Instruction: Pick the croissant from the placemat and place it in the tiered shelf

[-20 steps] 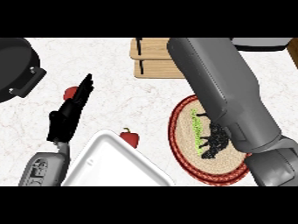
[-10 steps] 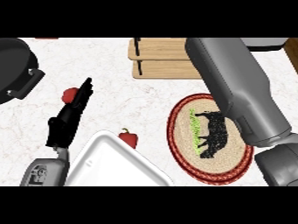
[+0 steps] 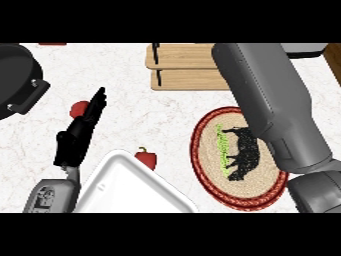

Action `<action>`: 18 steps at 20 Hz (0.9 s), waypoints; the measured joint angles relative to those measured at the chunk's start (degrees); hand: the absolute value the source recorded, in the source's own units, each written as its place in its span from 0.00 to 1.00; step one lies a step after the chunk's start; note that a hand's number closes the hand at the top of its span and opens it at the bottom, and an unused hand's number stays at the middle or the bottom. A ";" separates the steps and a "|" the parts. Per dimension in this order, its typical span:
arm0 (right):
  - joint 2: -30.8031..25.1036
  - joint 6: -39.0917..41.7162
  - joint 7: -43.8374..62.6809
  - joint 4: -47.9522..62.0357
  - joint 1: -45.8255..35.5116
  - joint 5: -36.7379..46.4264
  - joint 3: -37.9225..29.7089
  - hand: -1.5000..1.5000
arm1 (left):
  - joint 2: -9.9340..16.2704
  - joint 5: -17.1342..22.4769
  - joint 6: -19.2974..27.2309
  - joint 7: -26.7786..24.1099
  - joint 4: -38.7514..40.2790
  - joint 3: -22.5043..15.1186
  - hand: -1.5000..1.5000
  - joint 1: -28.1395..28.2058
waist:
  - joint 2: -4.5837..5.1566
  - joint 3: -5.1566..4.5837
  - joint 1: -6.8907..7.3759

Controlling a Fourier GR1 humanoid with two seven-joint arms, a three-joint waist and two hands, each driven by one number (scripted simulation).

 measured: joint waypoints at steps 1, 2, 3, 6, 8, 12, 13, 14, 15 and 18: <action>0.10 -0.14 -0.55 -0.84 0.19 -0.92 -0.27 0.00 | 0.01 -0.19 0.01 -0.34 0.23 -0.11 0.50 0.10 | 0.01 0.00 -0.01; 0.22 -0.32 -1.32 -1.67 0.42 -2.12 -0.56 0.00 | -0.08 -0.12 0.07 -0.74 1.00 0.09 0.50 -0.23 | 0.03 0.00 -0.05; 0.69 -0.23 -1.66 -2.53 0.41 -2.91 -0.60 0.00 | -0.02 -0.01 -0.09 -0.64 0.77 0.10 0.50 -0.02 | 0.01 0.01 -0.04; 0.91 0.53 -2.43 -6.31 1.05 -5.14 -0.72 0.00 | 0.08 0.07 -0.09 -0.43 0.58 0.34 0.50 -0.06 | -0.06 0.00 -0.18; 0.17 0.64 -2.82 -7.89 0.52 -6.26 -1.49 0.00 | 0.06 0.20 -0.12 -0.64 0.95 0.52 0.50 0.03 | -0.03 0.00 -0.15; 0.24 -1.60 -3.28 -12.99 0.92 -7.16 -3.28 0.00 | 0.34 0.30 -0.35 -2.28 0.91 0.64 0.50 1.72 | -0.09 0.00 -0.24; -0.29 -1.92 -3.12 -14.32 0.74 -7.41 -4.10 0.00 | 0.11 0.20 -0.07 -1.65 0.69 0.58 0.50 1.41 | -0.14 -0.01 -0.35; -0.53 -1.94 -2.46 -15.97 0.69 -7.03 -4.69 0.00 | 0.20 0.24 0.06 -1.42 0.93 0.89 0.50 0.91 | -0.21 0.00 -0.59; -1.23 -1.52 -1.61 -18.02 0.67 -6.82 -5.39 0.00 | 0.00 0.11 0.34 -1.60 1.12 0.87 0.50 1.25 | -0.35 0.00 -0.93; -2.59 0.62 1.73 -24.29 1.89 -5.60 -7.21 0.00 | 0.30 0.32 0.33 -1.01 1.14 1.36 0.50 0.84 | -0.59 0.00 -1.54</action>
